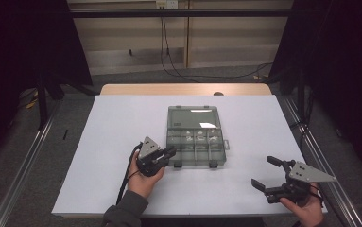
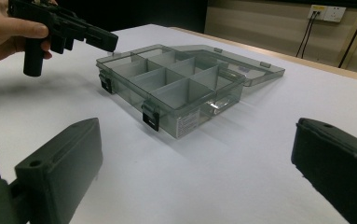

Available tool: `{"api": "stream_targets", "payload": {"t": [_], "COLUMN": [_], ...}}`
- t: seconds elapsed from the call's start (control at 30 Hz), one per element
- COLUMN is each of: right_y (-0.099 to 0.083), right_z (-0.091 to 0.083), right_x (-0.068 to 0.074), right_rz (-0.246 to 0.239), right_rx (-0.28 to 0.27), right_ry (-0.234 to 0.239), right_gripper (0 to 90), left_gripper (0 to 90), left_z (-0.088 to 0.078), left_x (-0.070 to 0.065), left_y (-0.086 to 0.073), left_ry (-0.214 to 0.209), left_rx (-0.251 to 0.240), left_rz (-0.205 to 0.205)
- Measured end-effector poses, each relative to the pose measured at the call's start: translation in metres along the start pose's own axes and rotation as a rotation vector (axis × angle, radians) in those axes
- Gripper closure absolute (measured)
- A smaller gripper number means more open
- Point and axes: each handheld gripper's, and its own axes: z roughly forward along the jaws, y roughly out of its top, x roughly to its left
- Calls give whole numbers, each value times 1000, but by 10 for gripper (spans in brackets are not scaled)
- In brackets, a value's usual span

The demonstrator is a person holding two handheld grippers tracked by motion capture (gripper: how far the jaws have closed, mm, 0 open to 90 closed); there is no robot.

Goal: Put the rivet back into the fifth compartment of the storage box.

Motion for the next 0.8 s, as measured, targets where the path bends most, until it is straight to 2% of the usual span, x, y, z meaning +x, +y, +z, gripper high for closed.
{"api": "stream_targets", "payload": {"t": [0.2, 0.3, 0.33, 0.37, 0.43, 0.5, 0.57, 0.67, 0.8], "right_y": [-1, -2, -2, -2, -2, -2, -1, -1, -1], "right_z": [-2, -3, -4, -5, -5, -5, -5, -3, -1], "right_x": [-1, -1, -2, -3, -3, -3, -3, -3, -3], "right_rz": [1, 7, 9, 6, 11, 13, 11, 8, 15], "right_rx": [2, 1, 1, 5, -3, -7, 2, -4, 0], "right_ry": [3, -7, -10, 9, -5, -12, 4, -9, -6], "right_gripper": [14, 14, 14, 14, 14, 14, 14, 14, 14], "left_gripper": [791, 765, 758, 752, 735, 702, 655, 600, 470], "left_z": [2, 2, 2, 1, -1, -3, -4, -6, -10], "left_x": [2, 2, 1, 2, 2, 3, 3, 2, 2], "left_y": [-1, 0, 0, 0, 1, 1, 2, 2, 2], "left_ry": [-3, -13, -11, -19, -25, -39, -38, -53, -61], "left_rx": [13, 6, 0, -6, -7, -7, -7, -13, -18], "left_rz": [-9, -3, -12, -15, -24, -31, -21, -15, -26]}}
